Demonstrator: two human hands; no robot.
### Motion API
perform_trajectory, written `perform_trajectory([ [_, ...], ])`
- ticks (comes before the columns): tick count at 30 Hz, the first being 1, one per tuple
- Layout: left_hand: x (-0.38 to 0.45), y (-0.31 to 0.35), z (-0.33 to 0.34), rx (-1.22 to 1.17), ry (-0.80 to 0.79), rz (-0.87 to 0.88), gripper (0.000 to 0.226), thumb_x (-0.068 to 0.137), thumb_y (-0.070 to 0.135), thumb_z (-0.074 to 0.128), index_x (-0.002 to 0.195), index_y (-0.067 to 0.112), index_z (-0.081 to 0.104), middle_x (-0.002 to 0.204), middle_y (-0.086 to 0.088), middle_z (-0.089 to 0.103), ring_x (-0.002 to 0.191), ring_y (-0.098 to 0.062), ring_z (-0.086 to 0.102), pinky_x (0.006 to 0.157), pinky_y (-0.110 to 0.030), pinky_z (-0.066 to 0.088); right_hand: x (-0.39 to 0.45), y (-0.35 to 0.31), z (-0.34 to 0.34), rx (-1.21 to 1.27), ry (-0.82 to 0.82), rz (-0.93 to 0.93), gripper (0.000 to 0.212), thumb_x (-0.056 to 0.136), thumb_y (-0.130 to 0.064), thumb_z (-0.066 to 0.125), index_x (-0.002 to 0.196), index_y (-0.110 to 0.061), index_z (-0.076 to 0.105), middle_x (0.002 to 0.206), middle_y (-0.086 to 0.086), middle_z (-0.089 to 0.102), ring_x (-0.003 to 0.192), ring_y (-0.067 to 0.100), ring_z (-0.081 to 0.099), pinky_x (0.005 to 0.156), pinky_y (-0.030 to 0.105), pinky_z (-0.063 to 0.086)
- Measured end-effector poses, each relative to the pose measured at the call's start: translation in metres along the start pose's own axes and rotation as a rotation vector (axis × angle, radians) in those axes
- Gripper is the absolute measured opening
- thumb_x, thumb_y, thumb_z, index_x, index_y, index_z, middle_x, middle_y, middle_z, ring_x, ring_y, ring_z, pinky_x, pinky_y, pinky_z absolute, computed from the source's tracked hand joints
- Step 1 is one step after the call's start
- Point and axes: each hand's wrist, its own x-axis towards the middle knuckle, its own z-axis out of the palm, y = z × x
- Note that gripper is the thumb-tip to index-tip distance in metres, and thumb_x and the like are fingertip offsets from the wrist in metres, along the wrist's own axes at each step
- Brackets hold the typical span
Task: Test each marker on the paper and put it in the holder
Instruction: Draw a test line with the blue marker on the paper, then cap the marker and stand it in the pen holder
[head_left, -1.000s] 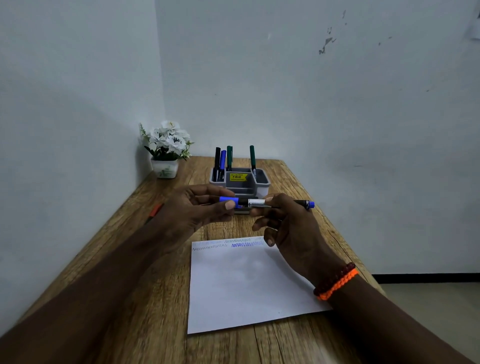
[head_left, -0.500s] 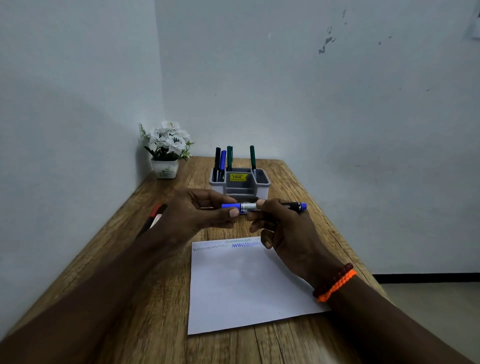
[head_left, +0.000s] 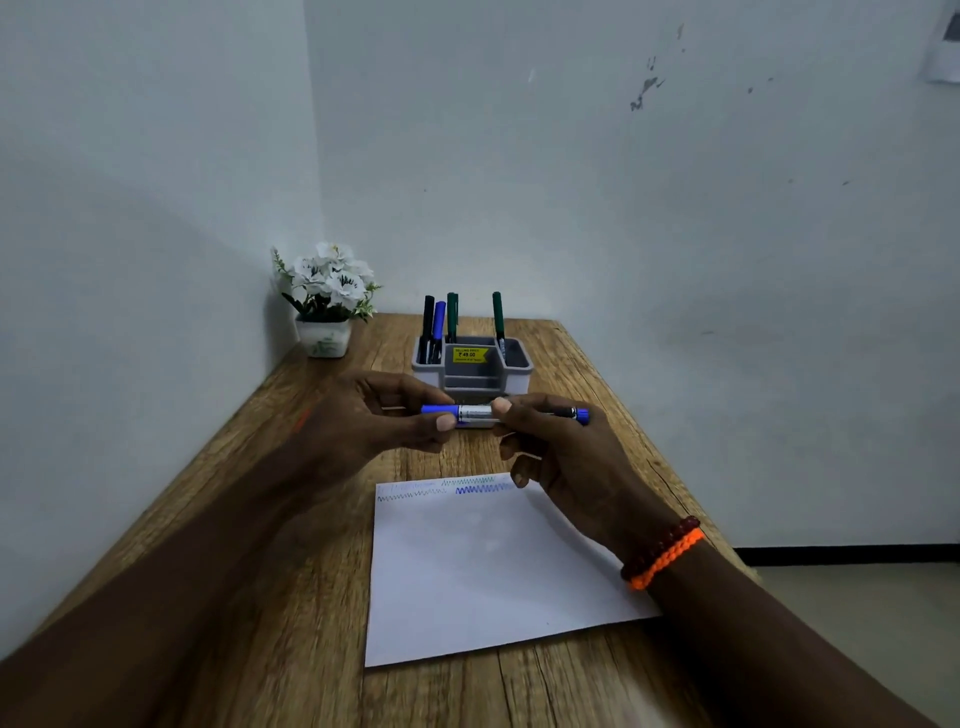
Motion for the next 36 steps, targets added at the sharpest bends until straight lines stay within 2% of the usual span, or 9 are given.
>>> perform_trajectory([
  [3, 0.001, -0.001, -0.005, -0.081, 0.024, -0.024, 0.027, 0.067, 0.015, 0.084, 0.093, 0.01, 0.081, 0.097, -0.024, 0.076, 0.083, -0.03, 0.074, 0.072, -0.035, 0.064, 0.0, -0.003, -0.01, -0.08, 0.008, -0.073, 0.025, 0.081, -0.012, 0.084, 0.099, 0.004, 0.078, 0.085, 0.016, 0.074, 0.069, 0.023, 0.065, 0.052, 0.029, 0.052],
  [6, 0.003, -0.002, -0.006, -0.189, 0.089, -0.044, 0.037, 0.071, 0.013, 0.081, 0.107, 0.007, 0.076, 0.101, -0.025, 0.075, 0.084, -0.029, 0.073, 0.073, -0.034, 0.063, -0.003, -0.004, -0.008, -0.375, -0.038, -0.15, 0.016, 0.082, -0.01, 0.086, 0.095, -0.003, 0.081, 0.079, 0.009, 0.078, 0.067, 0.017, 0.069, 0.057, 0.029, 0.053],
  [12, 0.004, -0.007, 0.008, -0.168, 0.135, -0.036, 0.032, 0.083, 0.025, 0.071, 0.11, 0.006, 0.073, 0.093, -0.018, 0.077, 0.076, -0.026, 0.074, 0.067, -0.033, 0.062, -0.007, -0.002, 0.013, -0.392, -0.143, -0.073, 0.048, 0.083, 0.002, 0.085, 0.125, -0.01, 0.067, 0.092, 0.017, 0.081, 0.082, 0.03, 0.08, 0.064, 0.041, 0.06],
  [14, 0.004, -0.013, 0.008, 0.091, 0.178, 0.039, 0.026, 0.09, 0.033, 0.068, 0.098, 0.01, 0.076, 0.079, -0.011, 0.075, 0.064, -0.019, 0.069, 0.059, -0.032, 0.059, -0.005, -0.004, 0.01, -0.36, -0.136, -0.076, 0.065, 0.082, 0.009, 0.082, 0.136, -0.019, 0.059, 0.095, 0.017, 0.077, 0.083, 0.034, 0.079, 0.062, 0.043, 0.061],
  [17, 0.002, -0.028, 0.005, 0.778, 0.119, 0.217, 0.019, 0.093, 0.039, 0.07, 0.084, 0.024, 0.077, 0.064, 0.011, 0.064, 0.058, -0.005, 0.059, 0.054, -0.017, 0.043, 0.001, -0.011, 0.003, -0.373, -0.119, -0.102, 0.085, 0.083, 0.014, 0.077, 0.147, -0.032, 0.045, 0.093, 0.009, 0.073, 0.079, 0.029, 0.078, 0.057, 0.035, 0.059],
  [22, 0.003, -0.029, 0.009, 0.931, 0.028, 0.145, 0.016, 0.091, 0.04, 0.072, 0.087, 0.026, 0.078, 0.065, 0.017, 0.056, 0.063, -0.002, 0.055, 0.055, -0.012, 0.031, 0.031, -0.039, 0.004, -0.526, 0.013, -0.204, 0.062, 0.088, 0.002, 0.077, 0.139, -0.022, 0.05, 0.104, 0.017, 0.072, 0.071, 0.025, 0.077, 0.048, 0.027, 0.055],
  [28, 0.005, -0.03, 0.008, 0.976, 0.02, 0.083, 0.021, 0.093, 0.045, 0.068, 0.091, 0.027, 0.078, 0.068, 0.018, 0.056, 0.066, 0.0, 0.055, 0.057, -0.015, 0.032, 0.105, -0.082, 0.017, -0.757, 0.228, -0.488, 0.045, 0.095, -0.011, 0.075, 0.135, -0.016, 0.054, 0.086, 0.009, 0.075, 0.071, 0.023, 0.079, 0.053, 0.028, 0.061],
  [31, 0.005, -0.028, 0.005, 0.979, 0.039, 0.105, 0.018, 0.093, 0.041, 0.068, 0.092, 0.026, 0.079, 0.068, 0.02, 0.056, 0.066, 0.0, 0.056, 0.059, -0.017, 0.036, 0.14, -0.095, 0.029, -0.913, 0.301, -0.611, 0.04, 0.091, -0.01, 0.073, 0.129, -0.014, 0.058, 0.083, 0.009, 0.075, 0.07, 0.024, 0.076, 0.062, 0.043, 0.064],
  [36, 0.008, -0.03, 0.001, 0.978, 0.05, 0.118, 0.02, 0.092, 0.041, 0.069, 0.095, 0.025, 0.08, 0.069, 0.022, 0.054, 0.065, 0.002, 0.056, 0.059, -0.013, 0.034, 0.178, -0.087, 0.039, -1.097, 0.324, -0.617, 0.04, 0.088, -0.021, 0.072, 0.126, -0.02, 0.059, 0.093, 0.009, 0.075, 0.088, 0.03, 0.071, 0.078, 0.049, 0.062],
])
